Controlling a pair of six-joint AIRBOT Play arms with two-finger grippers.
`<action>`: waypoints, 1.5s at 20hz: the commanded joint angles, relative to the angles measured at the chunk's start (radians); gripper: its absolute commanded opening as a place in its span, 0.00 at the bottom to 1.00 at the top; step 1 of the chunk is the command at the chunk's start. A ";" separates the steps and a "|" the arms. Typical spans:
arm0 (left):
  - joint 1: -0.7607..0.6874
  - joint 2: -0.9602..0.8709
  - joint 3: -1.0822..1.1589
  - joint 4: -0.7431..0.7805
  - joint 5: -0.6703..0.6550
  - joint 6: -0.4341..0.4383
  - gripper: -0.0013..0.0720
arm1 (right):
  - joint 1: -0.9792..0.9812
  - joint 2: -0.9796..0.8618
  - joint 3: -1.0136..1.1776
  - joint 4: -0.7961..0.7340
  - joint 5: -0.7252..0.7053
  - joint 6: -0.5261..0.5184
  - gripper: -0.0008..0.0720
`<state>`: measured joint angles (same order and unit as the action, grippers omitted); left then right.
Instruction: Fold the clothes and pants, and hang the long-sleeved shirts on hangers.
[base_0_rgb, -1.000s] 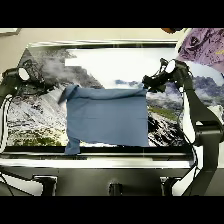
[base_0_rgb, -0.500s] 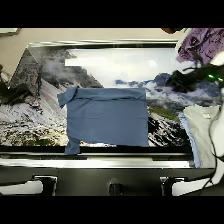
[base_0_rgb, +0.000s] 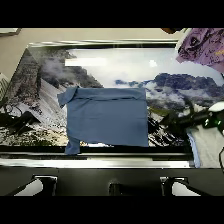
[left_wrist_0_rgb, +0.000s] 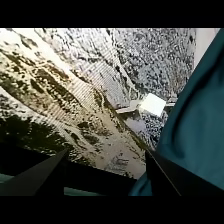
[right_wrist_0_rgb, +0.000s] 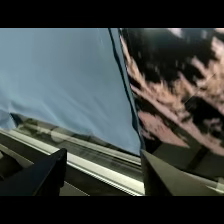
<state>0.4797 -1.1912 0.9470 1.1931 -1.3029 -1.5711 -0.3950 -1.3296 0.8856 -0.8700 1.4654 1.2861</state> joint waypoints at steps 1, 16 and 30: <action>0.005 0.013 -0.050 -0.008 0.010 0.004 0.73 | -0.005 0.037 -0.225 0.018 -0.079 -0.063 0.70; 0.005 0.013 -0.051 -0.129 -0.024 0.027 0.74 | 0.238 0.036 -0.426 0.220 -0.433 -0.100 0.30; -0.086 -0.065 -0.331 -0.446 0.134 0.404 0.73 | 0.229 0.110 -0.321 0.205 -0.352 -0.055 0.05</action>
<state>0.4412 -1.2304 0.6369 0.7891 -1.1843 -1.2182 -0.1665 -1.2285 0.5545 -0.6674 1.0992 1.2144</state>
